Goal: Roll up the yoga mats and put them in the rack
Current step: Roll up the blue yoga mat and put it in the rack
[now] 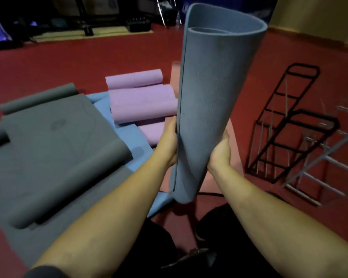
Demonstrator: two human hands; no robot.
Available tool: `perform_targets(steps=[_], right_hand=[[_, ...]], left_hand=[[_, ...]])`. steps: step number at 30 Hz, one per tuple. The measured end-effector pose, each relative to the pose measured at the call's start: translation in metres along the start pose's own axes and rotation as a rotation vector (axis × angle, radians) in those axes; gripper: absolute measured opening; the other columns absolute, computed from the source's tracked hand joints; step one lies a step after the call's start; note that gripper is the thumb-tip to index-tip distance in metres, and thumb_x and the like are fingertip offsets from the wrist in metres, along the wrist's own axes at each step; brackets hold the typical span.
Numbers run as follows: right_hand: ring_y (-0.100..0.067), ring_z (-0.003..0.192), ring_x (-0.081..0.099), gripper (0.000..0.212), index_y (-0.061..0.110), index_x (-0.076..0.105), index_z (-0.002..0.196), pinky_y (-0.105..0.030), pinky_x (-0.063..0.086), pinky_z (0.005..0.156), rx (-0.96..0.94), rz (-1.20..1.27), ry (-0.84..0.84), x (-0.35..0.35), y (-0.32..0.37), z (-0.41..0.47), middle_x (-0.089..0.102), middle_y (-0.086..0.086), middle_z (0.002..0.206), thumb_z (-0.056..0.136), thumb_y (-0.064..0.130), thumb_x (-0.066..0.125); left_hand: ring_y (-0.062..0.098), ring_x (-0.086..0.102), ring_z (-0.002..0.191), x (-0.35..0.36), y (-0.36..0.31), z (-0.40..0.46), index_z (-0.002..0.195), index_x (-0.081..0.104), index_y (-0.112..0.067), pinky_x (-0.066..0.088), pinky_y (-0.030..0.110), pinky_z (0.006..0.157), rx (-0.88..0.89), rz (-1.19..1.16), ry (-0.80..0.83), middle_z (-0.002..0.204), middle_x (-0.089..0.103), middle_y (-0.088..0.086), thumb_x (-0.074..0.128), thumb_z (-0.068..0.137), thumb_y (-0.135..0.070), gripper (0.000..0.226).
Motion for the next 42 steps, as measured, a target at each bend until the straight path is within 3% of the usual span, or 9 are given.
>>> perform_targets(steps=[4,7,9,14,21,25,36,39,42], right_hand=[[-0.013,0.086,0.065,0.036,0.021,0.069,0.088,-0.028,0.048,0.077,0.082,-0.174,0.006,-0.04,-0.024,0.01,0.074,0.01,0.083,0.098,0.044,0.044],[-0.011,0.082,0.057,0.027,0.024,0.063,0.088,-0.023,0.044,0.066,0.116,-0.304,0.051,-0.052,-0.032,0.009,0.067,0.011,0.077,0.099,0.037,0.043],[-0.004,0.081,0.059,0.03,0.025,0.067,0.092,-0.02,0.043,0.065,0.14,-0.33,0.093,-0.053,-0.031,0.007,0.068,0.017,0.077,0.1,0.041,0.043],[-0.006,0.102,0.066,0.041,0.027,0.07,0.107,-0.027,0.051,0.091,0.061,-0.215,0.262,-0.022,0.011,0.001,0.074,0.01,0.103,0.102,0.051,0.037],[-0.028,0.116,0.063,0.069,0.013,0.066,0.123,-0.049,0.045,0.106,-0.003,-0.209,0.375,-0.012,0.023,-0.032,0.069,-0.012,0.12,0.08,0.067,0.061],[-0.04,0.112,0.062,0.064,0.008,0.066,0.12,-0.059,0.043,0.104,-0.032,-0.251,0.364,-0.008,0.032,-0.039,0.068,-0.02,0.117,0.073,0.052,0.062],[-0.009,0.092,0.068,0.033,0.022,0.069,0.099,-0.029,0.047,0.085,0.01,-0.4,0.355,-0.024,0.019,-0.039,0.076,0.01,0.09,0.104,0.035,0.04],[-0.018,0.091,0.07,0.023,0.019,0.069,0.108,-0.037,0.053,0.086,-0.001,-0.41,0.37,-0.002,0.034,-0.043,0.075,-0.002,0.099,0.1,0.025,0.048],[-0.024,0.091,0.07,0.028,0.015,0.07,0.109,-0.042,0.055,0.088,-0.002,-0.318,0.42,0.017,0.057,-0.05,0.074,-0.009,0.101,0.098,0.034,0.053]], left_hand=[[0.022,0.066,0.107,0.0,0.048,0.006,0.117,0.069,-0.008,0.052,0.037,0.094,-0.035,-0.034,-0.073,0.113,0.073,0.008,0.044,0.098,-0.041,0.046],[0.01,0.067,0.079,-0.014,0.069,-0.003,0.099,0.07,-0.008,0.052,0.019,0.065,-0.072,0.009,-0.177,0.08,0.074,-0.002,0.039,0.102,-0.03,0.038],[0.005,0.063,0.074,-0.019,0.071,-0.011,0.114,0.066,0.0,0.047,0.019,0.06,-0.06,0.071,-0.21,0.07,0.07,0.0,0.037,0.104,-0.025,0.04],[0.011,0.063,0.118,0.005,0.018,-0.03,0.126,0.063,-0.02,0.048,0.031,0.103,0.167,0.065,-0.067,0.122,0.07,0.002,0.019,0.108,-0.046,0.055],[0.022,0.065,0.116,0.008,0.01,-0.057,0.131,0.061,-0.014,0.047,0.044,0.104,0.27,0.082,-0.106,0.124,0.069,0.007,0.042,0.102,-0.052,0.052],[0.023,0.062,0.12,0.009,0.007,-0.067,0.13,0.063,-0.021,0.043,0.051,0.108,0.325,0.116,-0.151,0.126,0.068,0.003,0.046,0.098,-0.053,0.048],[0.016,0.066,0.111,-0.008,0.029,-0.077,0.104,0.073,-0.037,0.047,0.048,0.104,0.235,0.11,-0.293,0.111,0.073,-0.007,0.043,0.088,-0.062,0.042],[0.006,0.067,0.105,0.0,0.011,-0.072,0.111,0.07,-0.029,0.052,0.034,0.099,0.261,0.092,-0.264,0.112,0.071,-0.008,0.045,0.098,-0.035,0.028],[0.018,0.067,0.11,0.01,-0.015,-0.078,0.116,0.069,-0.02,0.051,0.044,0.101,0.364,0.015,-0.214,0.115,0.072,0.0,0.044,0.099,-0.03,0.032]])
Point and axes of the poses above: each hand's wrist, its own z-axis towards the middle knuckle, its own x-axis out of the palm, y = z × x, the point moved 9 cm from there along z, towards the middle knuckle
